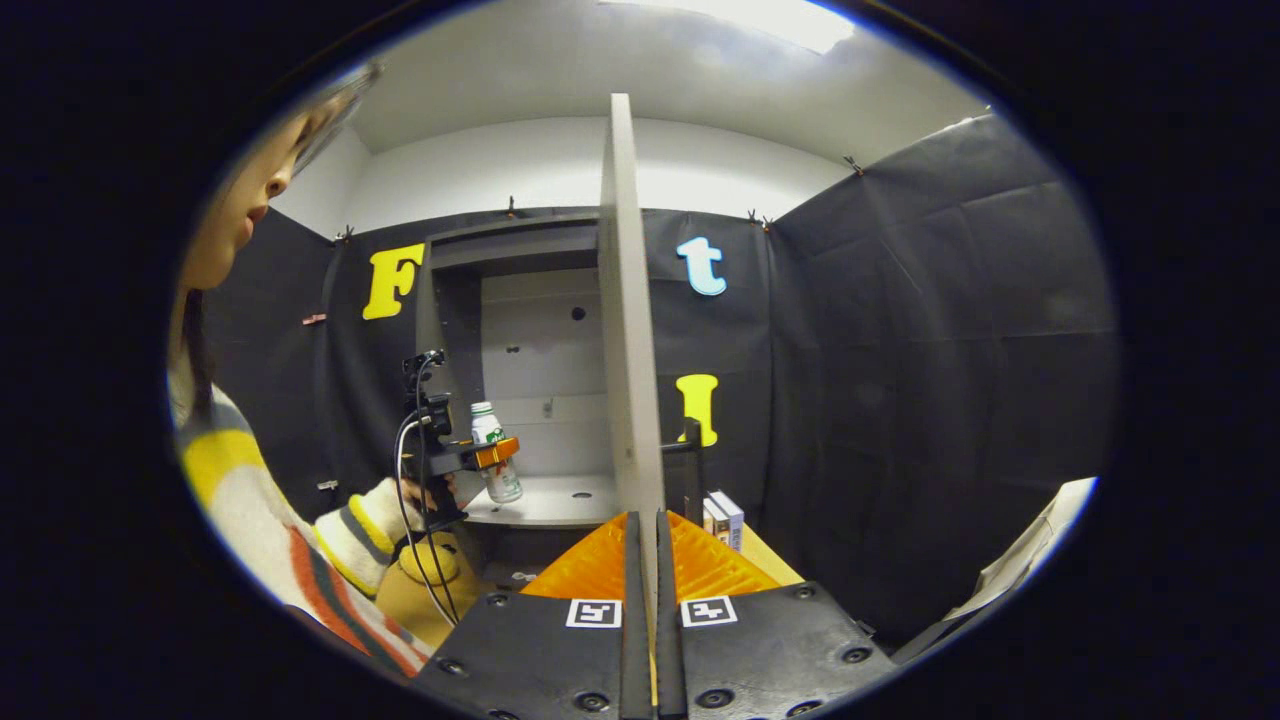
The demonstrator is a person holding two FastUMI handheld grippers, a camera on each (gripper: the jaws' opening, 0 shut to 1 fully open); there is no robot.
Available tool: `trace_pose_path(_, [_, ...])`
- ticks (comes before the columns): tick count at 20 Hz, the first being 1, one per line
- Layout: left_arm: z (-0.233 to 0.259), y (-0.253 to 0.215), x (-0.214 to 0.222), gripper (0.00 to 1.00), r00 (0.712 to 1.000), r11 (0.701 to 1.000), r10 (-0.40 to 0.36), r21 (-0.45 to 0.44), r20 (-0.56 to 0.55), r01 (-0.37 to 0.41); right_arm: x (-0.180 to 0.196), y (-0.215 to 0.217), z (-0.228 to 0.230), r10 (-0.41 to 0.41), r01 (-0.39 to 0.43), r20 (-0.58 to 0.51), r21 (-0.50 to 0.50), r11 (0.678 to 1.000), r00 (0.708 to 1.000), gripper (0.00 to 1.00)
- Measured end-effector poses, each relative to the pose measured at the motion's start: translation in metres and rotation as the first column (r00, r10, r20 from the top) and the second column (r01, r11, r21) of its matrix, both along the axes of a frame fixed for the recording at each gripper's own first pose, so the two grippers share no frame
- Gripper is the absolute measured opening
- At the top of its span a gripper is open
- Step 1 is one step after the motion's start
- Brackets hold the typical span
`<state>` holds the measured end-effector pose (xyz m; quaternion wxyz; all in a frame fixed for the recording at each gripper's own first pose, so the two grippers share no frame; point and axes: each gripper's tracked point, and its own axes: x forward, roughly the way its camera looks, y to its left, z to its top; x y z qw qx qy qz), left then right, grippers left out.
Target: Open the cabinet door with the right hand, grasp the bottle in the cabinet with the left hand and place it on the coaster, then close the cabinet door with the right hand.
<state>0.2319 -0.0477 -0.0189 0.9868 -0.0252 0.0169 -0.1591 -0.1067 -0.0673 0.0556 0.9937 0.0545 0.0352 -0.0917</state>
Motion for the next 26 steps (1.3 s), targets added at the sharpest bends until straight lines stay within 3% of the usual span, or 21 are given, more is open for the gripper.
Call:
trace_pose_path(4, [-0.007, 0.021, -0.051, 0.77, 1.000, 1.000, -0.014, -0.009, -0.010, 0.014, 0.025, 0.043, -0.009, 0.086, -0.088, -0.038, -0.035, 0.996, 0.996, 0.07])
trace_pose_path(6, [-0.015, 0.036, -0.077, 0.77, 0.999, 0.999, 0.019, -0.026, -0.033, -0.019, 0.040, 0.078, -0.007, 0.199, -0.199, -0.012, -0.058, 0.978, 0.980, 0.07])
trace_pose_path(8, [-0.020, 0.053, -0.106, 0.77, 0.996, 0.997, 0.076, -0.012, -0.047, -0.076, 0.057, 0.107, -0.013, 0.333, -0.333, -0.010, -0.040, 0.942, 0.943, 0.11])
trace_pose_path(10, [-0.020, 0.071, -0.137, 0.77, 0.987, 0.988, 0.156, 0.018, -0.032, -0.156, 0.065, 0.126, -0.021, 0.448, -0.448, -0.014, -0.027, 0.893, 0.894, 0.06])
trace_pose_path(13, [-0.033, 0.087, -0.186, 0.77, 0.957, 0.956, 0.290, 0.050, -0.023, -0.289, 0.078, 0.132, -0.025, 0.560, -0.559, -0.004, -0.058, 0.827, 0.829, 0.06])
trace_pose_path(17, [-0.063, 0.095, -0.236, 0.77, 0.915, 0.916, 0.400, 0.057, -0.050, -0.397, 0.112, 0.135, -0.031, 0.580, -0.576, 0.015, -0.096, 0.812, 0.815, 0.06])
trace_pose_path(19, [-0.079, 0.101, -0.254, 0.77, 0.897, 0.898, 0.438, 0.069, -0.059, -0.434, 0.120, 0.131, -0.041, 0.551, -0.545, 0.021, -0.119, 0.830, 0.834, 0.06])
trace_pose_path(23, [-0.124, 0.104, -0.271, 0.77, 0.894, 0.896, 0.443, 0.061, -0.067, -0.439, 0.153, 0.136, -0.071, 0.487, -0.480, 0.017, -0.151, 0.864, 0.873, 0.06])
trace_pose_path(26, [-0.184, 0.121, -0.292, 0.77, 0.888, 0.892, 0.452, 0.019, -0.084, -0.452, 0.172, 0.160, -0.127, 0.498, -0.495, -0.043, -0.218, 0.841, 0.866, 0.06])
